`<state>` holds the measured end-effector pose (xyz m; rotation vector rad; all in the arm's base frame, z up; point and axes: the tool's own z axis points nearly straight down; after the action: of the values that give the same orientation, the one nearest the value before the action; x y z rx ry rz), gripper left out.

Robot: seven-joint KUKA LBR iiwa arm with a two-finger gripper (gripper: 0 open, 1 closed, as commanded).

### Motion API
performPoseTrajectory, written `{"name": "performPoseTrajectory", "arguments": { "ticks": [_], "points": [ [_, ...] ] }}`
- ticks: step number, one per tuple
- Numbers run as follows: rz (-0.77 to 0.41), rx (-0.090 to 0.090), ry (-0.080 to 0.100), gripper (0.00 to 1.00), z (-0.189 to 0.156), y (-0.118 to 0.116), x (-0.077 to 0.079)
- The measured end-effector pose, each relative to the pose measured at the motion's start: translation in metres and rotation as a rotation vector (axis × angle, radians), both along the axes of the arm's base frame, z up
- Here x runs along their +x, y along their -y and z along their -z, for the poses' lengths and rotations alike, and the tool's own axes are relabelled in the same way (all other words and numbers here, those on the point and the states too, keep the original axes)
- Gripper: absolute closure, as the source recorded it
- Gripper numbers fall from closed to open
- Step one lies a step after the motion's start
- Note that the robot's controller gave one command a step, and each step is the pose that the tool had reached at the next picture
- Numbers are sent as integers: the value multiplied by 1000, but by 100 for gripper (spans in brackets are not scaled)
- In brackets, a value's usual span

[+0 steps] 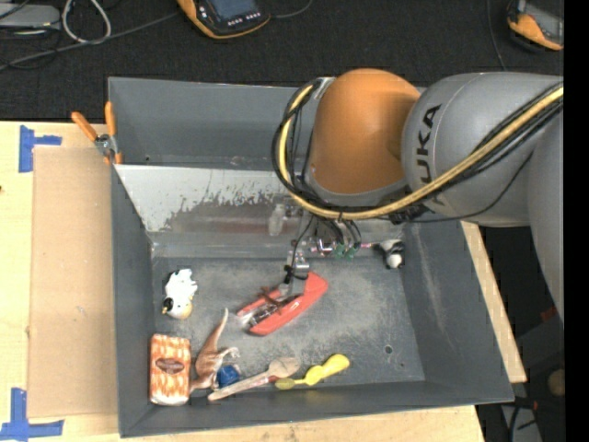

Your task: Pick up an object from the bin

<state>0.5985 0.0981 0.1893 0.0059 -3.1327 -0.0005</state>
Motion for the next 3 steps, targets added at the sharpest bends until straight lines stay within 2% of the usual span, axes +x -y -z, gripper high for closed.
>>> {"name": "performPoseTrajectory", "arguments": {
  "ticks": [1,2,3],
  "points": [
    [2,1,8,0,-5,0,2],
    [92,3,14,0,30,27,-19],
    [61,0,7,0,77,42,-41]
  ]
}}
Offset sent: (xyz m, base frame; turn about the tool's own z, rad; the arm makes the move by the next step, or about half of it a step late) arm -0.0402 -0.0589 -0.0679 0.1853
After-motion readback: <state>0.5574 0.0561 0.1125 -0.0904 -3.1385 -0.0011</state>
